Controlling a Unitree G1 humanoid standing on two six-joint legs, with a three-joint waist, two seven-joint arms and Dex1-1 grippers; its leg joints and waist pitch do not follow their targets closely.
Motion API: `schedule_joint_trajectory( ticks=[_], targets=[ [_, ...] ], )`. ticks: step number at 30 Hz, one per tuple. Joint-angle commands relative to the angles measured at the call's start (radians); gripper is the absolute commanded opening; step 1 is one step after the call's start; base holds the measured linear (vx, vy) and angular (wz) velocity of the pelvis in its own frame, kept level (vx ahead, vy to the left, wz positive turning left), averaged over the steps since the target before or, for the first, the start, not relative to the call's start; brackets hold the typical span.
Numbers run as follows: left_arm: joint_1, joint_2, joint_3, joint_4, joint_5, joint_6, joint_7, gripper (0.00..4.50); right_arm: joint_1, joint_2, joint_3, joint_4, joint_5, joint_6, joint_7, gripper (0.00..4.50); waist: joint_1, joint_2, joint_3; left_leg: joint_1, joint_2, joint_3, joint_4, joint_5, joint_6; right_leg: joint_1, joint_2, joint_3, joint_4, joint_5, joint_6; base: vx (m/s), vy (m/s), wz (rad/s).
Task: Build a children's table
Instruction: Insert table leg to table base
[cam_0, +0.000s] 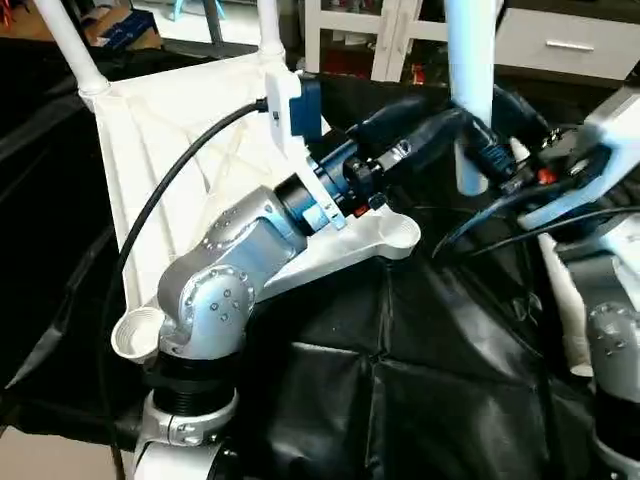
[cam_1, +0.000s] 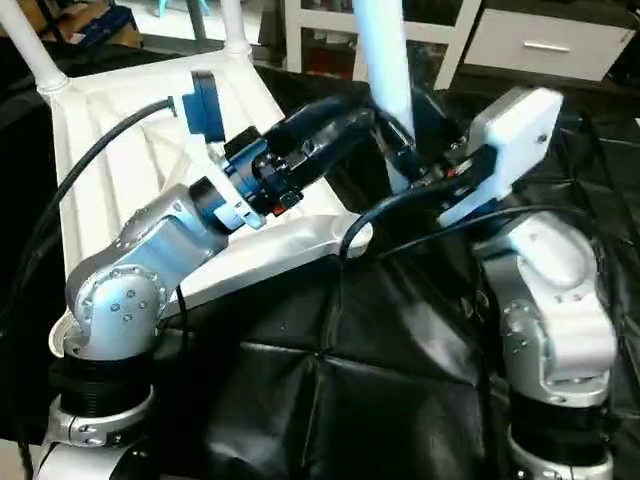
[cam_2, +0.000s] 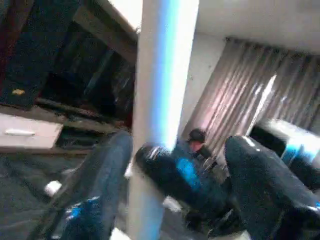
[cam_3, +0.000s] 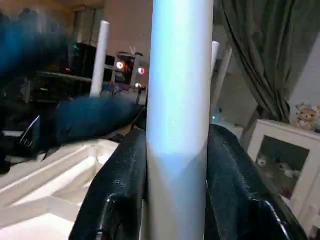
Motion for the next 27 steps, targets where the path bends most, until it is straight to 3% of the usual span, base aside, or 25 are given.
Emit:
schedule_joint_trajectory(
  ticks=[1,4,9,15,22,27],
  targets=[
    [-0.018,-0.006,-0.005,-0.043,-0.051,0.028,-0.017,3.66,0.003,-0.001,0.005,-0.035,-0.006,-0.041,-0.001,1.34,0.002,-0.002,-0.09,0.016,0.013,-0.006,-0.057,-0.102,0.104,0.069,-0.019,0.029,-0.056,-0.105,-0.235,0.0,0.0,0.0],
    [-0.017,0.008,-0.011,-0.056,-0.081,0.042,-0.024,3.87,0.009,0.002,0.014,-0.033,-0.017,-0.073,-0.008,1.34,0.002,-0.003,-0.089,0.016,0.014,-0.005,-0.056,-0.09,0.118,0.073,-0.019,0.03,-0.052,-0.063,-0.251,0.0,0.0,0.0],
    [-0.012,0.019,-0.019,-0.047,-0.073,0.039,-0.031,4.39,0.02,0.005,0.029,-0.029,-0.027,-0.09,-0.001,1.34,0.0,-0.002,-0.088,0.018,0.014,-0.005,-0.057,-0.106,0.116,0.074,-0.02,0.03,-0.055,-0.093,-0.242,0.0,0.0,0.0],
    [-0.008,0.034,-0.036,-0.042,-0.074,0.043,-0.031,4.48,0.028,0.002,0.051,-0.023,-0.039,-0.109,0.0,1.34,0.001,0.0,-0.09,0.02,0.015,-0.005,-0.056,-0.106,0.105,0.074,-0.02,0.03,-0.054,-0.089,-0.239,0.0,0.0,0.0],
    [0.001,0.043,-0.053,-0.047,-0.089,0.05,-0.056,4.5,0.017,0.013,0.073,-0.023,-0.049,-0.117,-0.013,1.34,0.002,-0.001,-0.1,0.019,0.013,-0.004,-0.051,-0.077,0.119,0.079,-0.019,0.031,-0.046,-0.04,-0.257,0.0,0.0,0.0],
    [-0.006,0.047,-0.065,-0.041,-0.057,0.025,-0.045,4.5,0.01,0.016,0.091,-0.026,-0.055,-0.117,-0.014,1.34,0.002,-0.001,-0.099,0.018,0.013,-0.004,-0.05,-0.089,0.118,0.079,-0.02,0.031,-0.046,-0.064,-0.253,0.0,0.0,0.0]
  ],
)
